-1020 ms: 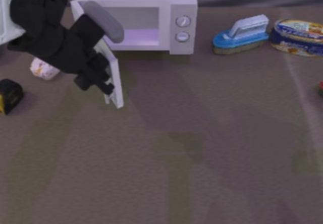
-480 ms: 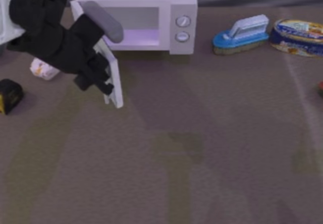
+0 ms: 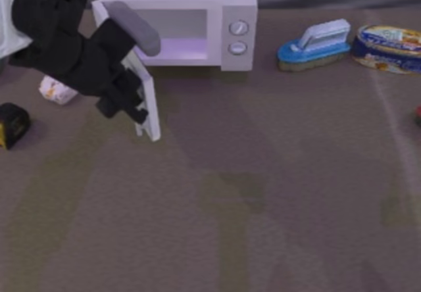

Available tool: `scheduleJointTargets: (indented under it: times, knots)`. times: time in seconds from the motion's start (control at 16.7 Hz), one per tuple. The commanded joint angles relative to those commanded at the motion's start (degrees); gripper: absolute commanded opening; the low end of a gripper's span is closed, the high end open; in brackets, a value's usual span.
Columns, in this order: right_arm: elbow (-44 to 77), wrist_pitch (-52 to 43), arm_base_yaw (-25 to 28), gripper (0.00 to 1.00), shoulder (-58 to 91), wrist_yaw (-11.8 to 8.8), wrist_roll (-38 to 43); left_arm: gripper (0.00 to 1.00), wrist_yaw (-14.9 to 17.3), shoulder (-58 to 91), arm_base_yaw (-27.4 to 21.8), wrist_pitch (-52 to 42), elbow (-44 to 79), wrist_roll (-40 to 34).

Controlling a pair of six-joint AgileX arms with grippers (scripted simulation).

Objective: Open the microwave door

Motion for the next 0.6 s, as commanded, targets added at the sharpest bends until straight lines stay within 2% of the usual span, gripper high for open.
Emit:
scheduleJointTargets:
  times: [0.18,0.6]
  knots:
    - [0.0,0.0,0.0,1.00,0.0,0.0,0.0,0.00,0.7,-0.1,0.7,-0.6,0.2,1.9]
    - [0.0,0.0,0.0,1.00,0.0,0.0,0.0,0.00,4.7,-0.3,4.8,-4.2,0.4,11.7]
